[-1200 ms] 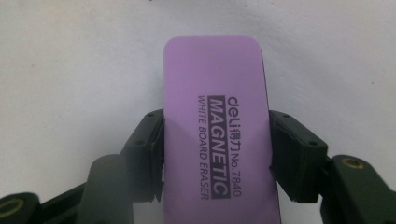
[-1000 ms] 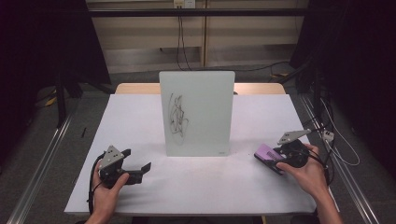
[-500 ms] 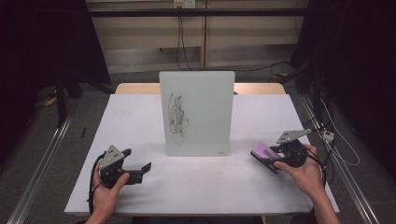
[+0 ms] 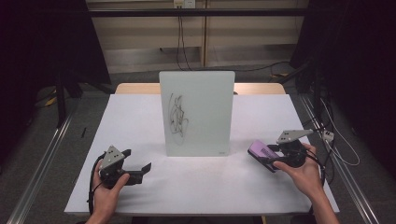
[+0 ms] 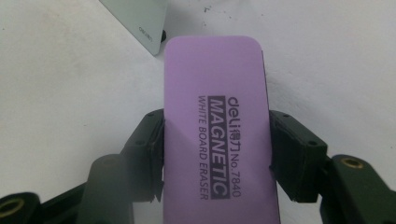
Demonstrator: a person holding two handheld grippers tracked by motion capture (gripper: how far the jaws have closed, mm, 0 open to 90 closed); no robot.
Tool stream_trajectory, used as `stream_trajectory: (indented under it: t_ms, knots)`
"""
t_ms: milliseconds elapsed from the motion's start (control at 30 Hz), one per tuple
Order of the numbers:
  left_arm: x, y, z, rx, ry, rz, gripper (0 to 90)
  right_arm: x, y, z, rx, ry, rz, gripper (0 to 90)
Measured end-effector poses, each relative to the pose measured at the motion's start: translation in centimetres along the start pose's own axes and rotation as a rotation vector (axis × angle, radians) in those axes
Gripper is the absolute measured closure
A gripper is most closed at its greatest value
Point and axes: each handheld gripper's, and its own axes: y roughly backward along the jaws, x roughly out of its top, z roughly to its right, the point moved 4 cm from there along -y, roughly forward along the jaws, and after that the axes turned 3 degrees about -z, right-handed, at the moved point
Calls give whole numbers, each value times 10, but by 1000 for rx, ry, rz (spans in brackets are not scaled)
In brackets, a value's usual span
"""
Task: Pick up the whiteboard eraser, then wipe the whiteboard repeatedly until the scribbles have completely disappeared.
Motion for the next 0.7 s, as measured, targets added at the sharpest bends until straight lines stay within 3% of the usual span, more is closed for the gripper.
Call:
stream_trajectory:
  t_ms: [333,533,700]
  knots:
    - [-2,-1,-3,0,8,-9,54,11,-3,-10,39,23,35,411]
    - [-2,0,-4,0,16,-4,54,23,-5,-24,69,59,54,411]
    - [0,0,-3,-2,0,-1,54,36,-7,-40,94,107,74,411]
